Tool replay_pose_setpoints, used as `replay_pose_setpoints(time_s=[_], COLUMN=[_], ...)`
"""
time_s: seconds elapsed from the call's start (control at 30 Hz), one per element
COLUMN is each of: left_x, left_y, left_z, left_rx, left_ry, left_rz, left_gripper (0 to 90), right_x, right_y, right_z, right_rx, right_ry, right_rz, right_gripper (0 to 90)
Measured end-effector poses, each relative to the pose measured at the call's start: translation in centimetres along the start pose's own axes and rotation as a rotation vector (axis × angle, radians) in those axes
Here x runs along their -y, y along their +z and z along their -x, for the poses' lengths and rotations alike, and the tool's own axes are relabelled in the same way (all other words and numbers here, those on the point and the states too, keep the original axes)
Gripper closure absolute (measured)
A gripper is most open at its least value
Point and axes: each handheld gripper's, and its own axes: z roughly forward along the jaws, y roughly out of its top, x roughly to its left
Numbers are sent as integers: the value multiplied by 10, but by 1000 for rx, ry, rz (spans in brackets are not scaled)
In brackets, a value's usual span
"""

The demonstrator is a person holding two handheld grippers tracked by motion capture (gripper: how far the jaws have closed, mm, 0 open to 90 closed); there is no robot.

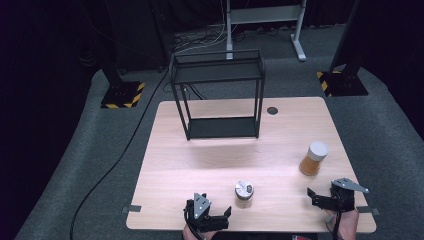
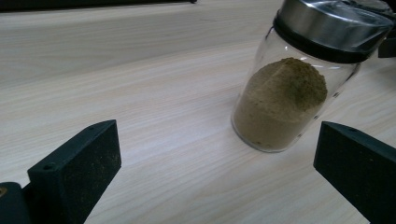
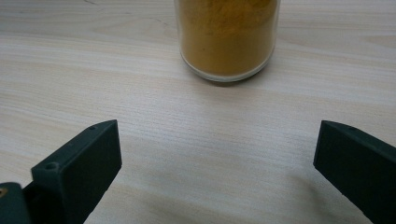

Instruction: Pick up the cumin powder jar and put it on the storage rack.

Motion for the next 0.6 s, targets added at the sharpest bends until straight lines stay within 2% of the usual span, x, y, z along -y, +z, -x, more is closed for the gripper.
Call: replay_pose_setpoints(time_s=[0.1,0.27,0.33,0.57,0.6], left_x=[3,6,6,-1,-4], left_y=[1,6,13,31,35], left_z=[5,10,16,23,27], left_rx=[5,5,6,24,21], left_ry=[12,7,24,52,74], left_rz=[-2,1,4,3,4], left_gripper=[3,2,3,0,0], right_x=[-1,0,0,0,0], right_y=[0,0,0,0,0], right_z=[1,0,1,2,1], right_rx=[-5,2,-2,-7,-7], right_ry=[0,2,2,1,0], right_rz=[-4,3,-2,-1,-2], right_gripper=[0,0,0,0,0])
